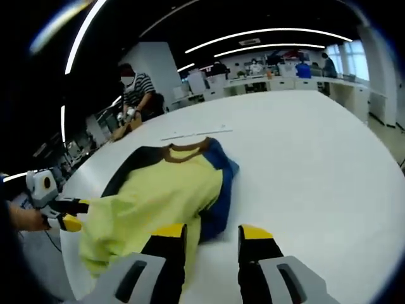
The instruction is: Fold the garment on the visible template until the final outline fits inside the template.
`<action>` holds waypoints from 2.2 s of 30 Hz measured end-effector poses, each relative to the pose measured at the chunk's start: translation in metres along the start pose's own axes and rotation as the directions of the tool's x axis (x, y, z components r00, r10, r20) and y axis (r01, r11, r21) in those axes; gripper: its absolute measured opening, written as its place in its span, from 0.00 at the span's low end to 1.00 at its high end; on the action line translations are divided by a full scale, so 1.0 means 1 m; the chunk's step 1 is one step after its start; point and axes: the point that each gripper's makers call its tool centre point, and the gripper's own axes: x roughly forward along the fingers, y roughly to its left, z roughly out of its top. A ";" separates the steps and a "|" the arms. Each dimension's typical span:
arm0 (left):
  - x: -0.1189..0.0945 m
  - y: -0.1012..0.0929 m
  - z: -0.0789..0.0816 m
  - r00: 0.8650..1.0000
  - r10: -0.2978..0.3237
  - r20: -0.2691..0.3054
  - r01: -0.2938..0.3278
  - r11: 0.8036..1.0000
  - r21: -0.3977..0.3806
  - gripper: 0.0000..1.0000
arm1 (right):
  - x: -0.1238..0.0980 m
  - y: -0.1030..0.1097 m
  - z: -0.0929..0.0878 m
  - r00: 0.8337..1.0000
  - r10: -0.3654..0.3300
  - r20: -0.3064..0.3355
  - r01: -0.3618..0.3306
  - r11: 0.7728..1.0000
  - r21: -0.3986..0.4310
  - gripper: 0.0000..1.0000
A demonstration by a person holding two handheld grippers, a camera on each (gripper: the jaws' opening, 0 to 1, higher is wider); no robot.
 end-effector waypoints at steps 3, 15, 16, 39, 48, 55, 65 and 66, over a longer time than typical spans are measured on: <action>0.002 -0.006 -0.002 1.000 -0.010 -0.003 0.010 1.000 -0.007 0.32 | 0.003 -0.003 -0.003 1.000 -0.009 0.001 0.009 1.000 -0.003 0.23; 0.014 -0.008 -0.017 0.999 -0.005 -0.032 0.004 1.000 -0.031 0.16 | 0.014 -0.005 -0.004 0.999 -0.038 0.034 0.036 0.999 0.040 0.09; 0.015 -0.009 -0.017 0.999 -0.005 -0.033 0.004 1.000 -0.031 0.14 | 0.014 -0.005 -0.004 0.999 -0.039 0.036 0.038 0.998 0.046 0.08; -0.016 -0.003 0.018 0.998 -0.002 0.064 0.008 0.995 -0.098 0.00 | -0.002 -0.004 0.023 0.992 -0.057 0.115 0.052 0.998 0.044 0.00; -0.046 0.027 0.046 0.987 0.073 0.142 -0.047 0.983 -0.178 0.00 | -0.021 -0.004 0.049 0.985 -0.092 0.149 0.095 0.995 -0.012 0.00; -0.066 0.055 0.057 0.975 0.135 0.179 -0.091 0.967 -0.238 0.00 | -0.028 0.003 0.066 0.985 -0.106 0.136 0.123 0.985 -0.123 0.00; -0.081 0.099 0.035 0.963 0.245 0.116 -0.209 0.944 -0.256 0.00 | -0.027 0.027 0.073 0.991 -0.107 0.081 0.128 0.935 -0.330 0.00; -0.082 0.103 0.032 0.961 0.256 0.103 -0.223 0.942 -0.252 0.00 | -0.026 0.030 0.072 0.992 -0.099 0.076 0.119 0.934 -0.337 0.00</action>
